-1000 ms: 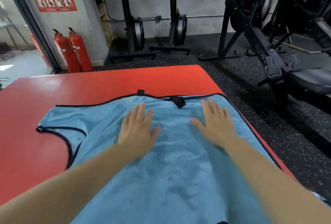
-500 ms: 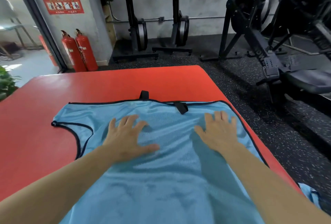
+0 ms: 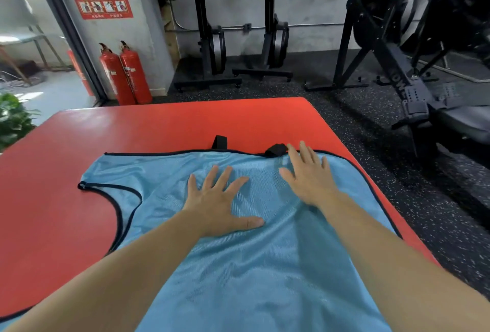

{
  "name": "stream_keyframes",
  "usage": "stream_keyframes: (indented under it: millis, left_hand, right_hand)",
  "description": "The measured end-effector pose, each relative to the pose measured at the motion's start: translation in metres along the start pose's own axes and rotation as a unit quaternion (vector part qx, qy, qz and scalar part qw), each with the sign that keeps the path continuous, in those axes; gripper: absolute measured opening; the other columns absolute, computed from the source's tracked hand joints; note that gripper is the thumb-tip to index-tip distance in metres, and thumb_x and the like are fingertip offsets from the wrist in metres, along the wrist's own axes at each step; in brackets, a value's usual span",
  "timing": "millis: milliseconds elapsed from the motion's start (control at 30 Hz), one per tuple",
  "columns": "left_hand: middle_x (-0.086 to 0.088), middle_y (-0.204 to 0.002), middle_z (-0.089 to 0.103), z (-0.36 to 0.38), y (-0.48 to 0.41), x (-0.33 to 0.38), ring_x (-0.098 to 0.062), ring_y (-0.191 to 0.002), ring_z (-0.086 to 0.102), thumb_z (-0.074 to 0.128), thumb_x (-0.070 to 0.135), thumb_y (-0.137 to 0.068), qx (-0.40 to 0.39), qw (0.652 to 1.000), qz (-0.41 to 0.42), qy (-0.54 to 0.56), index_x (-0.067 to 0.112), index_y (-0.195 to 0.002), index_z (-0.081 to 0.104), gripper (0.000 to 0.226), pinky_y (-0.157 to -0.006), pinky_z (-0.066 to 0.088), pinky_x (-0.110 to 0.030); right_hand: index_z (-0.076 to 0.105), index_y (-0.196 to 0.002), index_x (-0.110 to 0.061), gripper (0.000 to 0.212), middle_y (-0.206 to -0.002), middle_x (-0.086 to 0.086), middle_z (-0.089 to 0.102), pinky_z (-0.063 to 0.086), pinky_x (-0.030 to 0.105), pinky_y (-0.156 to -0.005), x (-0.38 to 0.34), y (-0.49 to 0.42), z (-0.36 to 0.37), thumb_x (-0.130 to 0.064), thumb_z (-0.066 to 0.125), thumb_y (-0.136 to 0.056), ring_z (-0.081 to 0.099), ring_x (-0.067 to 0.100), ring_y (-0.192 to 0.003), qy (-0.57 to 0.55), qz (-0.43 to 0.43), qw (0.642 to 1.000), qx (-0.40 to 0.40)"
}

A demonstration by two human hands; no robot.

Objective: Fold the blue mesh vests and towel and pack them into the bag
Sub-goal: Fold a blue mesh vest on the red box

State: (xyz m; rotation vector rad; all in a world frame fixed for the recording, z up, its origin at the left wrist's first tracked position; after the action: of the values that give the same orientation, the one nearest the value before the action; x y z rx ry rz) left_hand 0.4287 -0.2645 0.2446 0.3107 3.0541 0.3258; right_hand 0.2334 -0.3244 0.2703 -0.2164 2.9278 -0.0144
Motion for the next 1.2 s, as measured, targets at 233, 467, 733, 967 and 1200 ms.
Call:
stream_keyframes:
  millis: [233, 467, 733, 967, 1200]
  left_hand:
    - [0.01, -0.164, -0.005, -0.027, -0.029, -0.029, -0.028, -0.147, 0.007, 0.01, 0.107, -0.044, 0.001, 0.998, -0.049, -0.041, 0.05, -0.151, -0.004, 0.122, -0.108, 0.024, -0.059]
    - [0.008, -0.164, -0.007, -0.019, -0.046, -0.079, -0.025, -0.15, 0.003, 0.005, 0.103, -0.056, 0.011, 0.994, -0.112, -0.003, 0.054, -0.148, -0.012, 0.106, -0.113, 0.019, -0.055]
    - [-0.005, -0.164, -0.012, -0.028, 0.012, -0.027, -0.02, -0.151, -0.012, 0.004, 0.08, -0.08, 0.068, 0.995, -0.053, 0.055, 0.031, -0.156, -0.006, 0.091, -0.122, -0.004, -0.042]
    - [0.002, -0.163, -0.019, 0.022, 0.116, -0.02, -0.02, -0.149, -0.02, -0.005, 0.089, -0.067, -0.004, 0.997, -0.063, 0.039, 0.04, -0.153, -0.014, 0.099, -0.119, -0.01, -0.052]
    - [0.001, -0.164, -0.015, 0.039, 0.178, -0.072, -0.016, -0.15, -0.017, -0.007, 0.083, -0.073, 0.025, 0.997, -0.069, 0.004, 0.037, -0.154, -0.012, 0.094, -0.122, -0.007, -0.045]
  right_hand:
    - [0.005, -0.155, -0.038, 0.071, -0.164, -0.001, -0.006, 0.003, 0.059, -0.116, 0.02, 0.004, 0.016, -0.072, 0.017, -0.093, -0.007, 0.023, -0.15, 0.066, 0.004, 0.994, -0.086]
    - [-0.003, -0.155, -0.037, 0.074, -0.163, -0.002, -0.013, -0.001, 0.055, -0.118, 0.053, -0.006, 0.016, -0.073, 0.01, -0.092, -0.013, 0.02, -0.15, 0.073, 0.044, 0.994, -0.071]
    - [-0.006, -0.155, -0.03, 0.097, -0.164, 0.005, -0.008, -0.012, 0.046, -0.118, 0.002, 0.058, 0.002, -0.084, -0.012, -0.074, -0.011, 0.018, -0.15, 0.025, -0.006, 0.999, -0.028]
    - [-0.013, -0.154, -0.031, 0.112, -0.162, 0.007, -0.017, -0.005, 0.054, -0.117, 0.008, 0.165, 0.028, -0.086, -0.026, -0.057, -0.014, 0.027, -0.149, 0.068, 0.066, 0.993, -0.076]
    - [-0.01, -0.155, -0.026, 0.08, -0.163, 0.011, -0.012, -0.001, 0.048, -0.121, 0.059, 0.217, 0.012, -0.068, -0.005, -0.088, -0.011, 0.025, -0.15, 0.129, 0.106, 0.983, -0.081]
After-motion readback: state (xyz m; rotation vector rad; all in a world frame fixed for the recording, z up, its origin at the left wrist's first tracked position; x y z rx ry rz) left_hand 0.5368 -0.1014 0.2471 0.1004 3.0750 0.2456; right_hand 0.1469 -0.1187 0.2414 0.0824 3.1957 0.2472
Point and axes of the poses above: each hand's wrist, its own y-axis away from the middle knuckle, its own z-axis out of the palm, x = y × z, the point moved 9 cm from there along -y, towards the middle knuckle
